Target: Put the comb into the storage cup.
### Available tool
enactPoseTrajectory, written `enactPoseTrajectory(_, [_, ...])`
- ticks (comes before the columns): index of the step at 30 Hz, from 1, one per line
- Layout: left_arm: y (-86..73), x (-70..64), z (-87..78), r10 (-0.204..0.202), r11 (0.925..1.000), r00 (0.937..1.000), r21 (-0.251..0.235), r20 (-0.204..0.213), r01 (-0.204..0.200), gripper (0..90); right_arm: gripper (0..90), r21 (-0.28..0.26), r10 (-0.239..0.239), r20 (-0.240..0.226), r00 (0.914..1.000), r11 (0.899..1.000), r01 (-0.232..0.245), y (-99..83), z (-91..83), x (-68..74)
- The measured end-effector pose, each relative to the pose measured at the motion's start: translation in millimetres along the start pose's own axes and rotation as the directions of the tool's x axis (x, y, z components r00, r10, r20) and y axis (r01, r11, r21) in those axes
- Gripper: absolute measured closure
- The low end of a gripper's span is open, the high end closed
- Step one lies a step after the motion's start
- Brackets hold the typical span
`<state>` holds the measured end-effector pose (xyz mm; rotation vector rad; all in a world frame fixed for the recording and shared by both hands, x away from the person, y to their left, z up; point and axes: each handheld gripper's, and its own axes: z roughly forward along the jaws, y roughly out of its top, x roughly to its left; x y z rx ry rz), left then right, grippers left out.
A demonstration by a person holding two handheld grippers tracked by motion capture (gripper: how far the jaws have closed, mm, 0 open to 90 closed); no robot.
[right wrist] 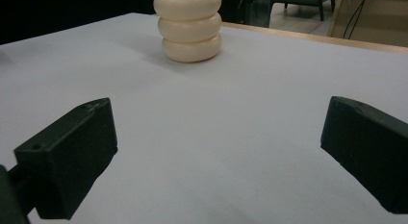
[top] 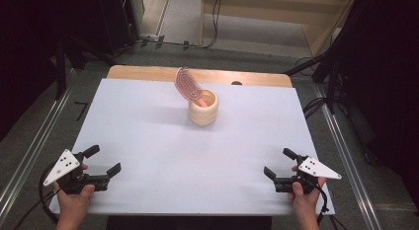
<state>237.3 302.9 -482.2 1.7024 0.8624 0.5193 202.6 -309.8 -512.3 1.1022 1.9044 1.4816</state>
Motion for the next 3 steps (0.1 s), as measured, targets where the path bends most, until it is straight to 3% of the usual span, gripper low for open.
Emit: enactPoseTrajectory(3, [-0.6, -0.3, 1.1, 0.001, 1.0000, 1.0000, 0.004, 0.004, -0.001, 0.0, 0.0, 0.003, -0.003, 0.004, 1.0000, 1.000, 0.003, 0.0, 0.1, 0.5])
